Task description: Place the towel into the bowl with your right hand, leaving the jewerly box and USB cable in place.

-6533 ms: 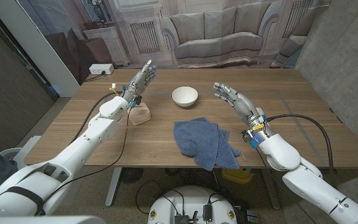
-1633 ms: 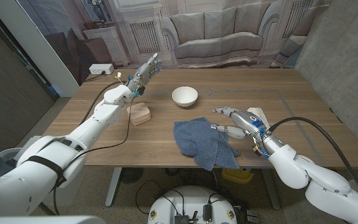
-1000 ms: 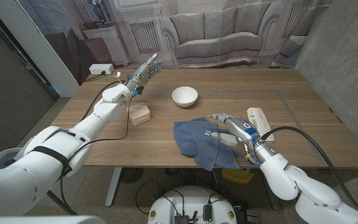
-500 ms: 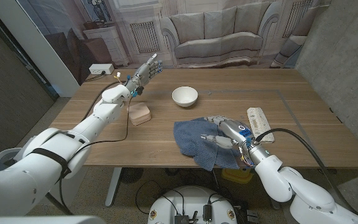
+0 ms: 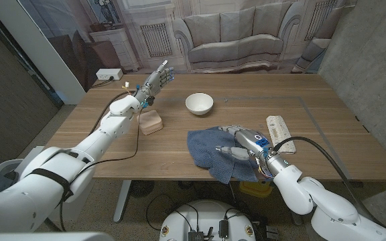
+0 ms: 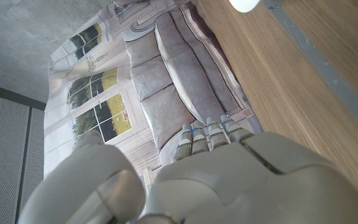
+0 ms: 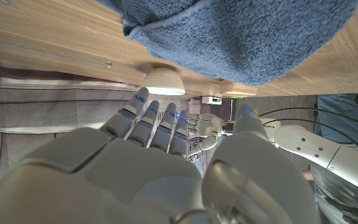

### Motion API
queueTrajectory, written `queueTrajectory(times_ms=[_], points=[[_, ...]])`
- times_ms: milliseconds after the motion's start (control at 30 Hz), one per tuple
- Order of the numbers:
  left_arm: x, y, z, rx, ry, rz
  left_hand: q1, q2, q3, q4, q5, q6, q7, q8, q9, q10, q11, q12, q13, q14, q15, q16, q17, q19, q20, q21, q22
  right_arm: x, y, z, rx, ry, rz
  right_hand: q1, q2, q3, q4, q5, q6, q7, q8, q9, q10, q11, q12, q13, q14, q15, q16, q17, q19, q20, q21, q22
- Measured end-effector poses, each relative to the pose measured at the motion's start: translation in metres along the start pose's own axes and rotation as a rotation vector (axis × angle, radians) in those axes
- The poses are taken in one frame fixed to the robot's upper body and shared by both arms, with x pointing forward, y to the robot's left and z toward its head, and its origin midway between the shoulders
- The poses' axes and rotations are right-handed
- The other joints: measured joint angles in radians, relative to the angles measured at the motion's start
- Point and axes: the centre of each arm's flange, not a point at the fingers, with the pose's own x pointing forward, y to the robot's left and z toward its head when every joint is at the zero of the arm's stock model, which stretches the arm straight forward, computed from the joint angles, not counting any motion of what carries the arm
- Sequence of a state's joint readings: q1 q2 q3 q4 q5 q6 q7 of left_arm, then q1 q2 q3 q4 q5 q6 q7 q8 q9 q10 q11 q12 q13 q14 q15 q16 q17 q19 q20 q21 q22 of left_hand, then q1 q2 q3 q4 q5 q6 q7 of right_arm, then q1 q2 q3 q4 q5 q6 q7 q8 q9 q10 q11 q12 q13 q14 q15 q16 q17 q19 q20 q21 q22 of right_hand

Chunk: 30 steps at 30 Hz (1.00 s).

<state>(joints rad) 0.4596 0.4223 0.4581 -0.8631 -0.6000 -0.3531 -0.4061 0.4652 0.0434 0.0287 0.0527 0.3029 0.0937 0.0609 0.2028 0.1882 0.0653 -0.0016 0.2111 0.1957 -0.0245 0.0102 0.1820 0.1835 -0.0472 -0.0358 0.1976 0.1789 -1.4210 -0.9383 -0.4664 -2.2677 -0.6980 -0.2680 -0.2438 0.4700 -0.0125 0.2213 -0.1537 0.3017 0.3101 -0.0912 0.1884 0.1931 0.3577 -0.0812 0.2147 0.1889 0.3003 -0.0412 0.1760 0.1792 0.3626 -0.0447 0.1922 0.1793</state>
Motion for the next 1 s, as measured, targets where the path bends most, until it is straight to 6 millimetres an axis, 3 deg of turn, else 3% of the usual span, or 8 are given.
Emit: queueTrajectory(times_ms=[267, 1000], points=[[-0.003, -0.001, -0.002, -0.010, 0.001, 0.008, 0.004, 0.004, 0.000, 0.000, -0.004, 0.004, -0.004, 0.000, 0.000, 0.000, 0.000, 0.001, 0.000, 0.000, 0.000, 0.000, 0.000, 0.000, 0.000, 0.000, 0.000, 0.001, 0.002, 0.001, -0.005, -0.009, 0.018, 0.003, -0.045, -0.016, -0.001, 0.017, -0.090, -0.001, -0.009, 0.000, -0.060, 0.008, -0.014, 0.000, -0.043, 0.003, 0.000, 0.004, -0.021, 0.004, -0.004, 0.000], [-0.002, 0.000, 0.000, -0.010, 0.006, 0.004, 0.007, 0.007, -0.004, 0.004, -0.004, 0.006, -0.006, 0.000, 0.000, 0.006, -0.006, 0.001, 0.000, 0.005, -0.005, 0.000, 0.000, 0.000, 0.000, 0.000, 0.000, 0.004, 0.014, 0.011, 0.026, -0.020, 0.050, 0.005, -0.067, -0.028, 0.003, 0.035, -0.115, -0.008, -0.009, 0.005, -0.099, 0.011, -0.018, 0.000, -0.066, 0.001, 0.000, 0.005, -0.032, 0.004, -0.003, 0.000]])
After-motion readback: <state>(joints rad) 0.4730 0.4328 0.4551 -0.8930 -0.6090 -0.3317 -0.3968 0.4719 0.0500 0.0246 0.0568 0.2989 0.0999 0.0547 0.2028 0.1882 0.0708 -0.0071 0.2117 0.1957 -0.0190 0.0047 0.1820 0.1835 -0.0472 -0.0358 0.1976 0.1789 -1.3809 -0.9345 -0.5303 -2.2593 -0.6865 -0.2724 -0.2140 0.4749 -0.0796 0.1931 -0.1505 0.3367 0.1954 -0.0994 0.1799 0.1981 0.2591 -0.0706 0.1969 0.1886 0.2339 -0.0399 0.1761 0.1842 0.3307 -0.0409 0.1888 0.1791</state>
